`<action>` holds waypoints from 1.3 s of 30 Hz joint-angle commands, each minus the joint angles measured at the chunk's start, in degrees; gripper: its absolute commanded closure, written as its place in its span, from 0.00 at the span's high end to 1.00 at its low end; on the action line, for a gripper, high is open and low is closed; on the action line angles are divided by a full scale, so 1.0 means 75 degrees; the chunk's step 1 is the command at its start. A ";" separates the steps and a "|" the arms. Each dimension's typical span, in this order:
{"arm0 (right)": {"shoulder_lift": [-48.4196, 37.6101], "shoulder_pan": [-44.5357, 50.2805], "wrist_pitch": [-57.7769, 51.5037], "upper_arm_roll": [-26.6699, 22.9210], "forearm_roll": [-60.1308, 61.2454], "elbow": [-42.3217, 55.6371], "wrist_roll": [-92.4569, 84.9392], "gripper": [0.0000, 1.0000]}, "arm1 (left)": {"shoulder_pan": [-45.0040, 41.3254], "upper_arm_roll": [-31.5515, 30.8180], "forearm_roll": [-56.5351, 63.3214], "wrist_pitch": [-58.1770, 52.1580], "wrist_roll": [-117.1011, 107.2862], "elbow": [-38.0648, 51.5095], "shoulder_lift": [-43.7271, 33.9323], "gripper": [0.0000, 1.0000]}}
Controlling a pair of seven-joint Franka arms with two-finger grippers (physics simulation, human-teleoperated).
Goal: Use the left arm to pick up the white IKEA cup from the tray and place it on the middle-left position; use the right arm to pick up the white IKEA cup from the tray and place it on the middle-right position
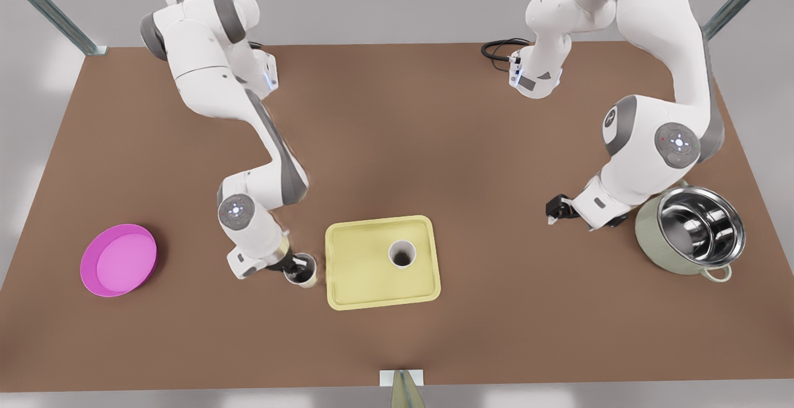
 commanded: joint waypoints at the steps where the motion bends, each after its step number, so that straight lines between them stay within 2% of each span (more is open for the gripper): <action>1: -0.0230 -0.0709 -0.1498 -0.0006 -0.0099 0.0004 -0.3729 0.11 | -0.0001 0.0004 0.0071 0.0025 -0.0558 -0.0002 0.0043 1.00; 5: -0.0090 -0.2081 -0.1627 -0.0018 -0.0310 0.0004 -0.7058 0.11 | -0.0001 0.0004 0.0071 0.0013 -0.0558 -0.0025 0.0055 1.00; 7: 0.0215 -0.2350 -0.1533 -0.0018 -0.0533 0.0004 -0.7469 0.12 | -0.0013 0.0016 0.0071 0.0013 -0.0569 -0.0002 0.0055 1.00; 11: 0.0778 -0.2749 -0.0467 -0.0018 -0.0580 0.0004 -0.8090 0.12 | -0.0013 0.0016 0.0071 0.0013 -0.0570 -0.0014 0.0055 1.00; 17: 0.0977 -0.2737 -0.0408 -0.0018 -0.0557 0.0004 -0.8067 0.17 | -0.0036 0.0004 0.0083 0.0013 -0.0581 -0.0025 0.0066 1.00; 19: 0.0989 -0.2737 -0.0408 -0.0018 -0.0545 0.0004 -0.8020 0.24 | -0.0294 0.0004 0.0329 0.0013 -0.0640 0.0010 0.0184 1.00; 21: 0.1036 -0.2749 -0.0408 -0.0018 -0.0498 0.0004 -0.7985 0.44 | -0.0868 0.0004 0.0388 0.0282 -0.1776 0.0021 0.0383 1.00; 24: 0.1094 -0.2749 -0.0197 -0.0018 -0.0486 0.0004 -0.7985 0.49 | -0.1946 0.0004 0.1091 0.0587 -0.3756 0.0033 0.0734 1.00; 27: 0.1024 -0.2761 -0.0244 -0.0053 -0.0486 0.0004 -0.8008 0.52 | -0.1970 -0.0008 0.0950 0.0587 -0.3968 0.0045 0.0875 1.00; 28: 0.0860 -0.2761 -0.0361 -0.0018 -0.0486 0.0004 -0.8008 0.92 | -0.1970 -0.0008 0.0962 0.0599 -0.3968 0.0068 0.0969 1.00; 29: 0.0720 -0.2761 -0.0700 -0.0007 -0.0474 0.0004 -0.8020 1.00 | -0.1970 -0.0019 0.0939 0.0751 -0.3991 0.0080 0.1051 1.00; 32: -0.0159 -0.2726 -0.2212 0.0146 -0.0463 0.0004 -0.7763 1.00 | -0.2333 -0.0101 0.0950 0.1418 -0.5115 0.0514 0.1672 1.00; 33: -0.0616 -0.2714 -0.2763 0.0240 -0.0451 0.0004 -0.6885 1.00 | -0.2485 -0.0101 0.0974 0.1618 -0.5386 0.0514 0.1766 1.00; 35: -0.1425 -0.2702 -0.2892 0.0275 -0.0474 0.0004 -0.5806 1.00 | -0.2802 -0.0101 0.0997 0.2180 -0.6147 0.0514 0.1941 1.00; 39: -0.2701 -0.2608 -0.4086 0.0415 -0.0521 0.0004 -0.4543 1.00 | -0.3271 -0.0101 0.1056 0.2192 -0.6452 0.0467 0.2211 1.00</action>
